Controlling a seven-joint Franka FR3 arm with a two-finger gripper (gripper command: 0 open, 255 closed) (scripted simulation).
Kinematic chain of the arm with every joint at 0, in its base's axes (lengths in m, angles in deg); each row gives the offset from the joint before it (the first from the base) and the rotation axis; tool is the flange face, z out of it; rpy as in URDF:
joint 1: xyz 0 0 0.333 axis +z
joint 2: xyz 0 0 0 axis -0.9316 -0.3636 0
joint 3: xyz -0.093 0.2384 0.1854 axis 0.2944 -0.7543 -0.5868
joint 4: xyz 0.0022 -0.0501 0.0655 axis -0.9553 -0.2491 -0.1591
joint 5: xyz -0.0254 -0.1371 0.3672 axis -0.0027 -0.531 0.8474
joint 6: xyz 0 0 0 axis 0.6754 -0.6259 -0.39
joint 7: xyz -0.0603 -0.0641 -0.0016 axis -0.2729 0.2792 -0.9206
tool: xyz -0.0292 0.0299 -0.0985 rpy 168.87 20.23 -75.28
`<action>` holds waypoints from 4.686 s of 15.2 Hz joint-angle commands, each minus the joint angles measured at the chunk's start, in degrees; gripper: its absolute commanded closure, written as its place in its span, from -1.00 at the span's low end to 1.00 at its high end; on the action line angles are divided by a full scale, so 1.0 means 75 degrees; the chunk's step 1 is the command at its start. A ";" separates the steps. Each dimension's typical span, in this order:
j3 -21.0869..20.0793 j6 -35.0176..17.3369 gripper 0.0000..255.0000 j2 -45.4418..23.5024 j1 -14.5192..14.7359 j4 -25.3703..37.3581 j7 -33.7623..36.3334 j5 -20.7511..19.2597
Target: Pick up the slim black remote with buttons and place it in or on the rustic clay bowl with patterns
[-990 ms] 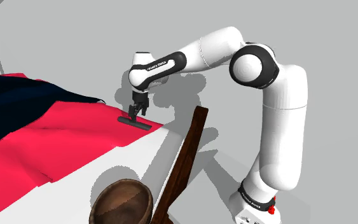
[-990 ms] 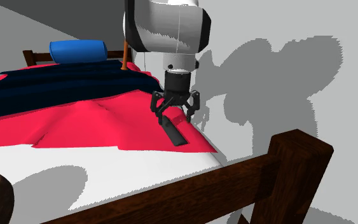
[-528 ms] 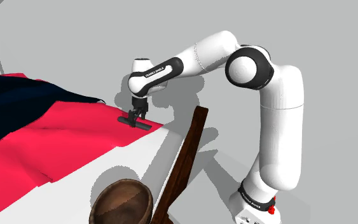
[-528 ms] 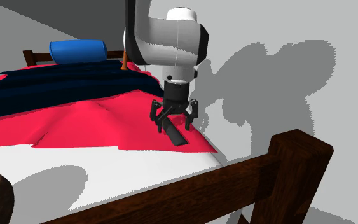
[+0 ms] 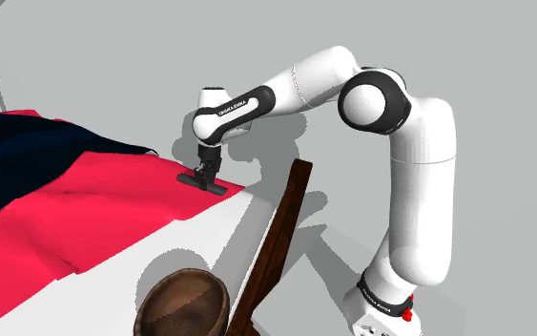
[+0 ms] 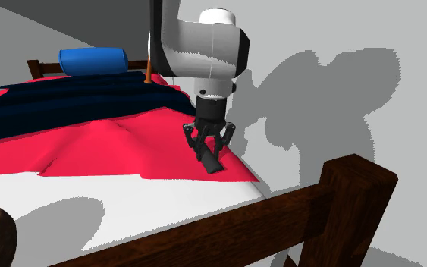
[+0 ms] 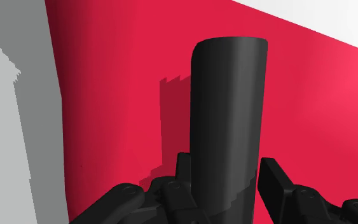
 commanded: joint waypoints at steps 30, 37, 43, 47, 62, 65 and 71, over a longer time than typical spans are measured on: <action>0.0005 0.2037 1.00 0.0883 -0.0001 0.1132 0.0156 -0.0057; 0.0007 0.2709 1.00 0.1004 -0.0005 0.1683 0.0203 -0.0070; -0.0133 0.2676 1.00 0.1697 0.0220 0.0985 0.0569 -0.0073; -0.0361 0.2357 1.00 0.2485 0.0517 -0.0081 0.1066 -0.0042; -0.1605 0.1728 1.00 0.4610 0.1664 -0.2620 0.3212 0.0407; -0.1919 0.1663 1.00 0.4872 0.1908 -0.2887 0.3692 0.0545; -0.2602 0.1551 1.00 0.5200 0.2401 -0.3188 0.4711 0.0816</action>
